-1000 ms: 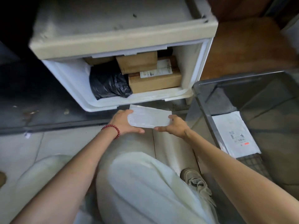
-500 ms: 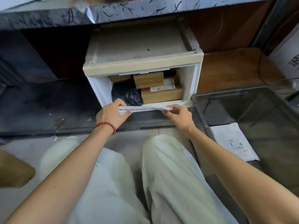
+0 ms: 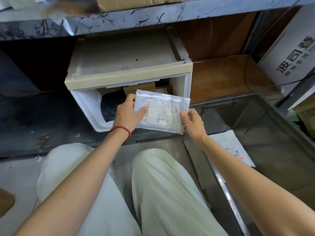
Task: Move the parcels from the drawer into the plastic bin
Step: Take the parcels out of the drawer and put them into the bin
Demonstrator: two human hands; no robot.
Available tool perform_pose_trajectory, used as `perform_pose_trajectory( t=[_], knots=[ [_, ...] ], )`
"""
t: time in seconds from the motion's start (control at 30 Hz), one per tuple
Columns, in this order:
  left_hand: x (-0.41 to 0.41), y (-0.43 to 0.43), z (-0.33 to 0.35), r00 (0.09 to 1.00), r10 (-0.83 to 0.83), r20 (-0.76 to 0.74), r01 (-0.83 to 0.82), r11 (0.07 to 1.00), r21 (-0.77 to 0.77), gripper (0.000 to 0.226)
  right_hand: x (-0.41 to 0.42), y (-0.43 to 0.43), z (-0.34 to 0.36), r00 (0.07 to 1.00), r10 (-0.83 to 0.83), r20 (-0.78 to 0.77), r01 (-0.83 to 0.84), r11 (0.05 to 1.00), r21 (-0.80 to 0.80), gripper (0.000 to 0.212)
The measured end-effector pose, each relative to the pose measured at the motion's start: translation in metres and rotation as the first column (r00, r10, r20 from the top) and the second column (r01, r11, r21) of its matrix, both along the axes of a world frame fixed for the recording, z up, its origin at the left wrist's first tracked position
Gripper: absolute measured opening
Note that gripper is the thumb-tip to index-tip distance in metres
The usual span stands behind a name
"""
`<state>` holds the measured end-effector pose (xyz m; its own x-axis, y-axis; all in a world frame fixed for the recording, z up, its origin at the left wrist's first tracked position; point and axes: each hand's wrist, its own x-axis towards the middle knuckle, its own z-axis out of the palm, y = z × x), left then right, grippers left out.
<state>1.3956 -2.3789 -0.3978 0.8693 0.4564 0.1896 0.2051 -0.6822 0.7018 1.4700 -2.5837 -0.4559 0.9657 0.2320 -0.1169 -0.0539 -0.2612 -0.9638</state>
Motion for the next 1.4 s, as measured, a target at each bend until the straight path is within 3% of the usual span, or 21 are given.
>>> perform_pose_trajectory(
  t=[0.17, 0.33, 0.47, 0.57, 0.73, 0.8, 1.1, 1.17, 1.23, 1.3, 1.4],
  knots=[
    [0.053, -0.051, 0.001, 0.981, -0.178, -0.073, 0.184, 0.979, 0.082, 0.096, 0.027, -0.058, 0.017, 0.986, -0.165, -0.023, 0.165, 0.986, -0.006, 0.018],
    [0.101, -0.124, -0.013, 0.922, -0.355, -0.158, 0.375, 0.918, 0.128, 0.106, 0.031, -0.148, 0.013, 0.935, -0.339, -0.106, 0.344, 0.939, 0.029, 0.012],
    [0.119, -0.178, -0.03, 0.827, -0.495, -0.265, 0.545, 0.821, 0.167, 0.1, 0.021, -0.209, -0.015, 0.907, -0.34, -0.25, 0.357, 0.934, 0.024, 0.012],
    [0.13, -0.208, -0.044, 0.743, -0.595, -0.308, 0.664, 0.712, 0.226, 0.09, 0.018, -0.236, -0.042, 0.843, -0.423, -0.334, 0.468, 0.881, 0.064, 0.014],
    [0.137, -0.226, -0.078, 0.682, -0.536, -0.497, 0.731, 0.481, 0.484, 0.079, 0.01, -0.248, -0.085, 0.682, -0.551, -0.48, 0.655, 0.753, 0.066, 0.008],
    [0.14, -0.227, -0.094, 0.684, -0.508, -0.523, 0.727, 0.423, 0.54, 0.072, 0.007, -0.246, -0.1, 0.608, -0.577, -0.545, 0.719, 0.691, 0.071, 0.015],
    [0.133, -0.213, -0.129, 0.701, -0.52, -0.487, 0.712, 0.484, 0.509, 0.051, 0.011, -0.241, -0.147, 0.35, -0.687, -0.637, 0.795, 0.578, -0.187, 0.024],
    [0.134, -0.215, -0.126, 0.7, -0.546, -0.46, 0.713, 0.491, 0.501, 0.051, 0.019, -0.241, -0.15, 0.359, -0.696, -0.622, 0.805, 0.568, -0.17, 0.029],
    [0.133, -0.215, -0.125, 0.708, -0.55, -0.443, 0.704, 0.506, 0.499, 0.052, 0.026, -0.242, -0.155, 0.445, -0.671, -0.593, 0.766, 0.628, -0.136, 0.05],
    [0.132, -0.214, -0.123, 0.73, -0.538, -0.422, 0.683, 0.534, 0.499, 0.052, 0.024, -0.24, -0.155, 0.545, -0.634, -0.548, 0.633, 0.74, -0.227, 0.08],
    [0.13, -0.214, -0.121, 0.762, -0.504, -0.407, 0.646, 0.54, 0.54, 0.053, 0.005, -0.241, -0.158, 0.621, -0.624, -0.475, 0.496, 0.782, -0.379, 0.09]
  ],
)
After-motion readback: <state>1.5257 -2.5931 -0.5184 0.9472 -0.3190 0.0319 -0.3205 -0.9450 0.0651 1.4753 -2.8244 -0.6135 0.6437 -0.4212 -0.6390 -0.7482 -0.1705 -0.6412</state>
